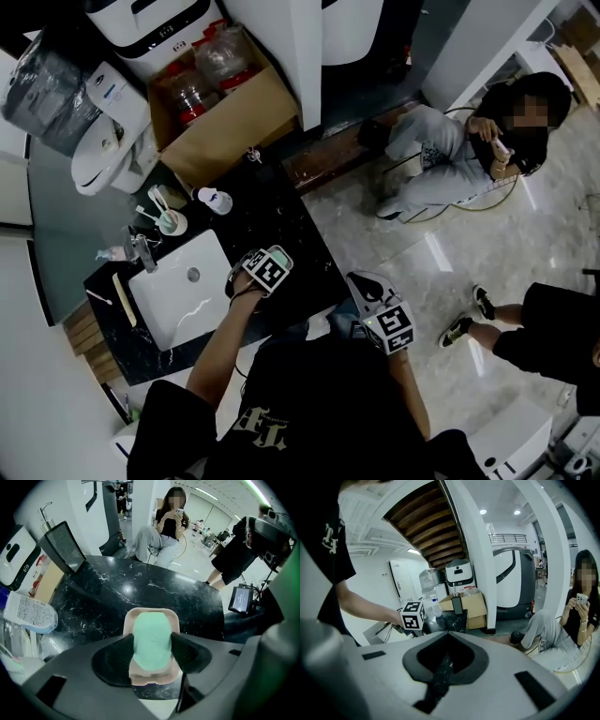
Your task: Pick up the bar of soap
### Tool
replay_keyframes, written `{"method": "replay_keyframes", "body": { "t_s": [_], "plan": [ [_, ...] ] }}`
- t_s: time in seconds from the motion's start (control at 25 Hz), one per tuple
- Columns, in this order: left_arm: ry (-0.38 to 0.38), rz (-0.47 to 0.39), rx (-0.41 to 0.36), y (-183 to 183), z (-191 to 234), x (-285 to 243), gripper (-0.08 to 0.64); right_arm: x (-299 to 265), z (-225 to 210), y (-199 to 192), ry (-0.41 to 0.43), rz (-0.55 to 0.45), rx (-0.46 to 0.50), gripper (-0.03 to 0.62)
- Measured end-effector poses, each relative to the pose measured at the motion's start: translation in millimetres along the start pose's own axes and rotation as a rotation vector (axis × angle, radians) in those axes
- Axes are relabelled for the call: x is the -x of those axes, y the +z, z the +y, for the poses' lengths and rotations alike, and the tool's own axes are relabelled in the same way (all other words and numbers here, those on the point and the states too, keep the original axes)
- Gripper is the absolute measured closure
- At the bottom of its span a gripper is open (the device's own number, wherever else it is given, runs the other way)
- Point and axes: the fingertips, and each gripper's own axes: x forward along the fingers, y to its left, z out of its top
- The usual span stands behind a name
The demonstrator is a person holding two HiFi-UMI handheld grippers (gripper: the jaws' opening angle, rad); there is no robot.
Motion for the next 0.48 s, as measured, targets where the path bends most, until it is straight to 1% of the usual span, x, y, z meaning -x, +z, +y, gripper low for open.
{"method": "replay_keyframes", "body": {
  "t_s": [0.08,0.2,0.32,0.48],
  "plan": [
    [-0.001,-0.017,0.002,2.4,0.4,-3.7,0.298,-0.9,-2.8,-3.3,-0.004,-0.004,0.003,0.584],
    [0.007,-0.038,0.012,-5.3,5.0,-9.7,0.298,-7.4,-1.7,-8.5,0.0,-0.015,0.005,0.584],
    [0.05,-0.051,0.01,-12.9,13.7,-3.6,0.298,-5.8,1.4,-7.4,0.002,-0.021,0.005,0.584],
    [0.051,-0.127,0.02,-7.1,6.4,5.5,0.298,15.0,-0.5,0.7,-0.021,-0.024,0.01,0.584]
  ]
}}
